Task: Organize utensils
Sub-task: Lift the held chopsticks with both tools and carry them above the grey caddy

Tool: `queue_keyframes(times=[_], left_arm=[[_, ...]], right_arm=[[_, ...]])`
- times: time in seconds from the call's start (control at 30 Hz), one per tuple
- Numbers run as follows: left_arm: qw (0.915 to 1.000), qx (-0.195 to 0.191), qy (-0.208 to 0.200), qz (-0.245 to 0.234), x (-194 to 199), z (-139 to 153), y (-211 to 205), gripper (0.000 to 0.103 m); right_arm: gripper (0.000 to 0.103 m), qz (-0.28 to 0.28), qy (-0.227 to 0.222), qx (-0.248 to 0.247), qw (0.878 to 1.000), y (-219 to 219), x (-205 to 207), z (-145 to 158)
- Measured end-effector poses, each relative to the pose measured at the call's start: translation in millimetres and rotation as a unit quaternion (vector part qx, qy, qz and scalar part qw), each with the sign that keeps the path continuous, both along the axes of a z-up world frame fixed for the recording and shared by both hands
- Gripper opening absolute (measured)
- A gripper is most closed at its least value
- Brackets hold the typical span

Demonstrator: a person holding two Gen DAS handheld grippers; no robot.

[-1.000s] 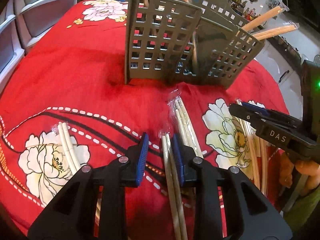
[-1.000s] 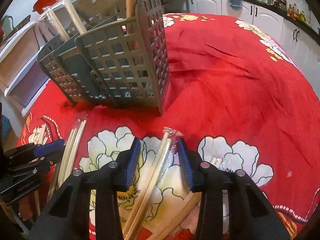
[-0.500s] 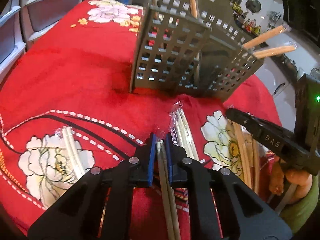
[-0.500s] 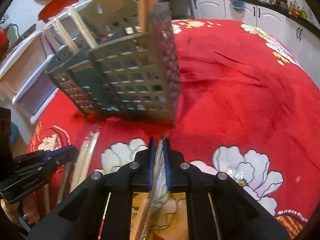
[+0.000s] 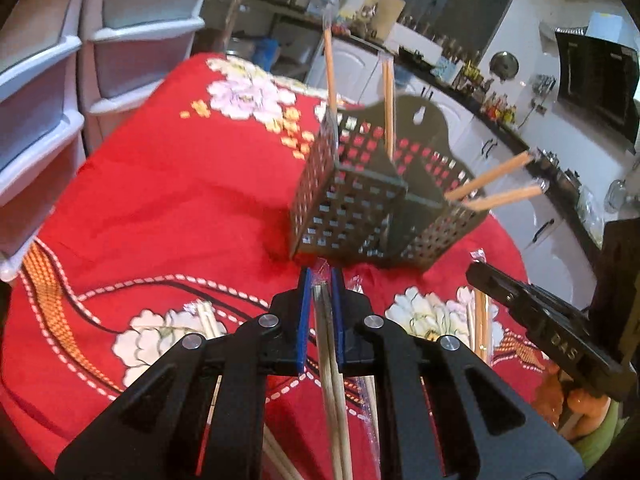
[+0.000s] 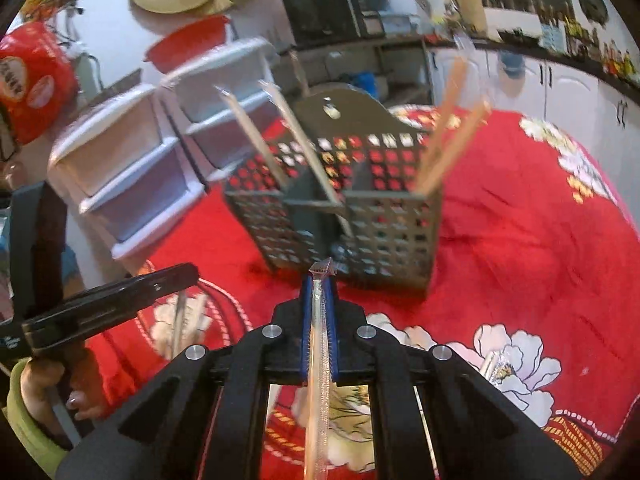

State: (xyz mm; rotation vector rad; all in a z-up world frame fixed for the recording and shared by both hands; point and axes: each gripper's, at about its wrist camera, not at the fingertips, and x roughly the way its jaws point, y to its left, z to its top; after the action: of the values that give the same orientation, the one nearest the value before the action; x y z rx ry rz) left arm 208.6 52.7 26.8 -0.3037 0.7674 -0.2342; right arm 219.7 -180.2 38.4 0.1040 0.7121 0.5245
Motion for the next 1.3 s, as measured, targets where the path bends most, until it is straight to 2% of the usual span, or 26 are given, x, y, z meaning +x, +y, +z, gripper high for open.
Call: queue_keyframes(times=[0.5,0.7,0.83,1.3], left_arm=[[0.9977,-0.001,-0.066,0.013,-21.2,49.7,8.1,0.004],[0.9963,0.003,-0.085,0.013,-25.9,64.7,8.4,0.004],[0.9956,0.000,-0.093,0.012,-25.5,74.4,7.8,0.004],[0.9869,0.014,-0.161,-0.001,-22.1,134.5,-3.5,0.004]], right_arm=[[0.006,0.029,-0.080,0.023,0.996,11.4,-37.5,58.9],[0.006,0.032,-0.101,0.027,0.994,13.7,-47.9,72.7],[0.006,0.031,-0.111,0.029,0.993,12.4,-49.5,80.0],[0.006,0.010,-0.156,0.036,0.987,1.7,-39.6,115.7]])
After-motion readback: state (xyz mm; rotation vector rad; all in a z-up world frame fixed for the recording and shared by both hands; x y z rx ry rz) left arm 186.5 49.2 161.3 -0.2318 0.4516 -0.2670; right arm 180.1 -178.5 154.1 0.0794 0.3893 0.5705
